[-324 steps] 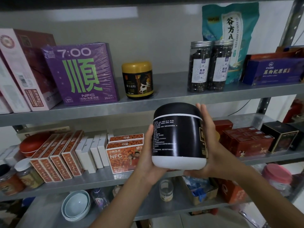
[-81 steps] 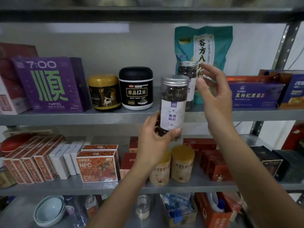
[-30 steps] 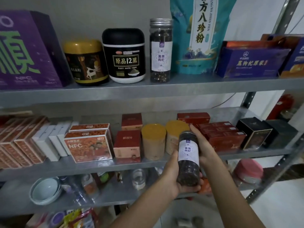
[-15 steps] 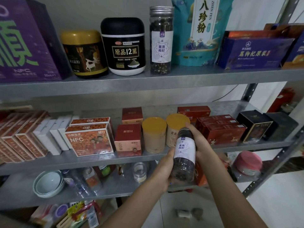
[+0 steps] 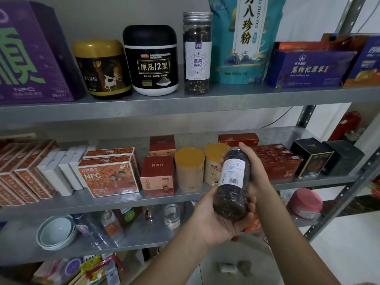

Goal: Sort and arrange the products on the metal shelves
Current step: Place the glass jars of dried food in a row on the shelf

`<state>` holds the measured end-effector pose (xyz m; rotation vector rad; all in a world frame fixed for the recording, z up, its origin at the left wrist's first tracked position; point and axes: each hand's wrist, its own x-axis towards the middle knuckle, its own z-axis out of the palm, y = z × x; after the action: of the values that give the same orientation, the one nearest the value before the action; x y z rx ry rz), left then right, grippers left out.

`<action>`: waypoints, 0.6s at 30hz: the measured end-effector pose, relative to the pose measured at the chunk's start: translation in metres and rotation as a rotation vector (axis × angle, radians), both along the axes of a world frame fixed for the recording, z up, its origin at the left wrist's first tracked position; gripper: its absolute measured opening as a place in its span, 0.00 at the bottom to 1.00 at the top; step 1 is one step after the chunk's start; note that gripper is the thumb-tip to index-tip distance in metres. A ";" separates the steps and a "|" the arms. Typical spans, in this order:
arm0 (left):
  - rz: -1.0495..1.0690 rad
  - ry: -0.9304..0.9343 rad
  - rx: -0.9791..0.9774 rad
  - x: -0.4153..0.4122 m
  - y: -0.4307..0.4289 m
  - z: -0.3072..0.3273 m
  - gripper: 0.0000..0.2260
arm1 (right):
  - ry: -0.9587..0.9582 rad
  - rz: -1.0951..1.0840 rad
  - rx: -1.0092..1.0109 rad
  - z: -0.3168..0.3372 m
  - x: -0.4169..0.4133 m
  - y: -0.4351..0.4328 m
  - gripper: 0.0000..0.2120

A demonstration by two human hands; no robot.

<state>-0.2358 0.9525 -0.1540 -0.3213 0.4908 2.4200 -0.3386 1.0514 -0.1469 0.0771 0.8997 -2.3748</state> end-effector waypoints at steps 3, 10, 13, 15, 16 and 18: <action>0.082 0.123 -0.422 -0.001 -0.004 -0.008 0.26 | 0.088 -0.143 0.261 0.005 0.001 0.003 0.17; 0.110 0.283 -0.549 -0.003 -0.014 -0.003 0.24 | 0.236 -0.407 0.602 0.013 0.000 0.011 0.21; 0.045 0.182 -0.033 0.002 -0.014 0.003 0.27 | 0.368 -0.103 0.161 0.018 0.001 0.025 0.20; 0.050 0.212 -0.014 0.001 -0.015 0.002 0.29 | 0.391 -0.015 -0.005 0.020 0.000 0.033 0.21; 0.051 0.251 -0.063 -0.001 -0.016 0.001 0.29 | 0.421 -0.019 0.023 0.021 -0.001 0.035 0.23; 0.099 0.362 -0.344 -0.004 -0.017 -0.001 0.28 | 0.497 -0.102 0.169 0.026 -0.001 0.035 0.24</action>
<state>-0.2402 0.9355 -0.1549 -0.0479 1.0807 2.4926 -0.3392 1.0865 -0.1207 -0.4291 1.3520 -2.4490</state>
